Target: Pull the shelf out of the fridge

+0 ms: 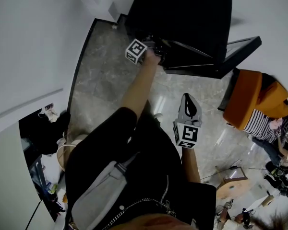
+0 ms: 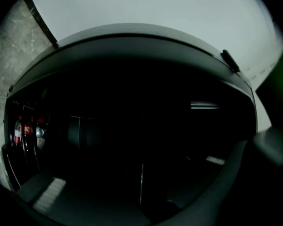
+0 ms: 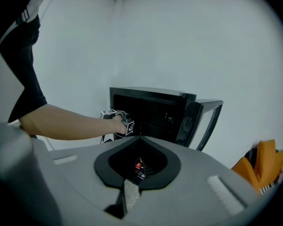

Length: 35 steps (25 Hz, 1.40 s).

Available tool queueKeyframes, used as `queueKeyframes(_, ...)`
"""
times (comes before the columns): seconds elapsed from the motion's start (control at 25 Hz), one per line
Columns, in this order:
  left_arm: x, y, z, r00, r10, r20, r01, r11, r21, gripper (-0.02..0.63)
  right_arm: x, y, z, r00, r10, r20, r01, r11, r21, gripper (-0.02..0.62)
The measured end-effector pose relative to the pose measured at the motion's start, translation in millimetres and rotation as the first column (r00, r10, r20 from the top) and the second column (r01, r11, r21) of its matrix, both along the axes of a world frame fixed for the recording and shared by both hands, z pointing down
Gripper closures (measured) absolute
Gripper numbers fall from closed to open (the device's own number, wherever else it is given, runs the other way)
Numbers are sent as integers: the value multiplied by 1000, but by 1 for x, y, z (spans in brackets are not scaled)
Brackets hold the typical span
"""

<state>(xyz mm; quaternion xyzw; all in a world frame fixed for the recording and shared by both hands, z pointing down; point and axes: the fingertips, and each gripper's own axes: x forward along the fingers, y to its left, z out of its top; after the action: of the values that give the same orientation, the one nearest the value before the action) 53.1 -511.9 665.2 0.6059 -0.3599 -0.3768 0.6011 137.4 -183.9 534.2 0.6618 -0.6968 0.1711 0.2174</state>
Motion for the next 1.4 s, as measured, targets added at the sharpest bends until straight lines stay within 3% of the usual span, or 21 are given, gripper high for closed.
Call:
queueKeyframes(0.28,1,-8,-2,1000,-6,-21,6,1000,4,578,2,1,4,1000,6,3,-6,1000,-9,594)
queueKeyframes(1.12,-14,28,0,1000,29,7,-28,999,-16,584,-27,-13,17,998,-32,49,33,999,-11,594)
queueKeyframes(1.4,-17,44,0,1000,28,5,-28,999,-19,584,-20,-17,24,997,-31,75,32,999,-16,594)
